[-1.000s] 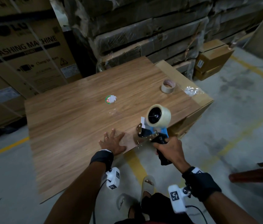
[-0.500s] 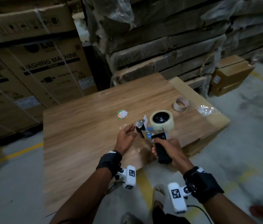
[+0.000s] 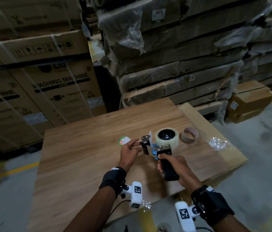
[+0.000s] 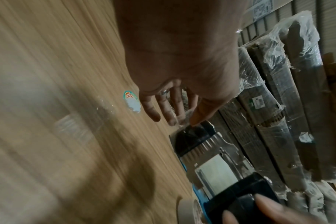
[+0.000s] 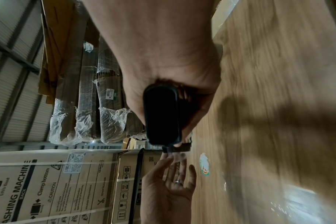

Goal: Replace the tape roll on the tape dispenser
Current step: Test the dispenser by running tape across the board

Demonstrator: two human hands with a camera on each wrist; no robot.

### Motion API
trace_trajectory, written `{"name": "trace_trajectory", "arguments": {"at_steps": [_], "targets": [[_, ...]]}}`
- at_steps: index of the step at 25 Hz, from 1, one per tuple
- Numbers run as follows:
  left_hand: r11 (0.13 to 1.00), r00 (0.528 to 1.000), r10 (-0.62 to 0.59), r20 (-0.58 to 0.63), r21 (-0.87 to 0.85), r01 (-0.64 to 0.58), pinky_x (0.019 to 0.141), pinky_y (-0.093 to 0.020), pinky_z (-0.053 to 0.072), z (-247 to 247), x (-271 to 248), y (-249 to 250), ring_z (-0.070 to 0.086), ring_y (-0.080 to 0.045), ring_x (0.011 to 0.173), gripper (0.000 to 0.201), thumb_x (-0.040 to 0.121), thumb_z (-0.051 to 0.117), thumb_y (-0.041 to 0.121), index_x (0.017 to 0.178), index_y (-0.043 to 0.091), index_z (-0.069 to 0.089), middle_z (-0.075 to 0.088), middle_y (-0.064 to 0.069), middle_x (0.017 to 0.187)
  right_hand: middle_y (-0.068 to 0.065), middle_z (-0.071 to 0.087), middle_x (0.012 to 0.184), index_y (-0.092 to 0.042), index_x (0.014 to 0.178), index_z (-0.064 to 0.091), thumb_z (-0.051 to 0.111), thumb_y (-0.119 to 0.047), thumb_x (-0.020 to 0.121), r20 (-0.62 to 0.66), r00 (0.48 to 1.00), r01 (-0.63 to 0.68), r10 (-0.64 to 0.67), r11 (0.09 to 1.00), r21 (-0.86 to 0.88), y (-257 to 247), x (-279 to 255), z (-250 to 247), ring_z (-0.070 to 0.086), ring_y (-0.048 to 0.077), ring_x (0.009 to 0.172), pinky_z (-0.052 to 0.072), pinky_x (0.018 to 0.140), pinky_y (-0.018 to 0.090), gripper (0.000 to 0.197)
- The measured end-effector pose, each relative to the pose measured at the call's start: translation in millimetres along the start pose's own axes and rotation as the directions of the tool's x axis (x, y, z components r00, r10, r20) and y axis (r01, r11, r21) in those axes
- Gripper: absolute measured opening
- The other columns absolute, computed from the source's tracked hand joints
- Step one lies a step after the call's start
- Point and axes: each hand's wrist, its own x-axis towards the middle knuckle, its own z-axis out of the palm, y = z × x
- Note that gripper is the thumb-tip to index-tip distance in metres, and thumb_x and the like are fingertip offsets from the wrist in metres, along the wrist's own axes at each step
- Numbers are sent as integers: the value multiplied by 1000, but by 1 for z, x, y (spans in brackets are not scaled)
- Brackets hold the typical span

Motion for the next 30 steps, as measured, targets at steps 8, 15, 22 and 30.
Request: {"name": "trace_trajectory", "arguments": {"at_steps": [8,15,22,30], "targets": [[999,999,34,-18,36,-34,75,-19,55,6,29,-3,69,-18,91,33,83,61,-13,110,0,73,76,-18,100,25,72,76,12,93,75,79,-10,82,80,996,-48,47,999,4,-23,32,-17,67,31,61,56,53,31,25],[998,994,37,-98,50,-33,68,-14,53,-1,42,-7,68,-3,73,17,83,77,0,99,-2,75,75,-14,87,24,69,76,13,94,73,77,-7,83,85,995,-65,60,996,53,-33,42,-9,65,29,56,55,50,30,23],[992,986,114,-124,72,-105,72,-17,55,-17,56,0,72,-7,79,13,80,81,6,94,5,79,79,-6,89,25,68,74,17,100,71,76,-5,84,68,996,-63,56,992,105,-35,47,20,65,27,53,54,48,29,28],[968,975,213,-65,147,-201,79,-26,58,-41,69,13,72,-10,87,12,86,75,8,94,16,81,78,5,89,25,72,76,15,100,73,79,-9,81,44,998,-37,33,996,81,-35,51,56,67,29,57,55,54,31,31]]}}
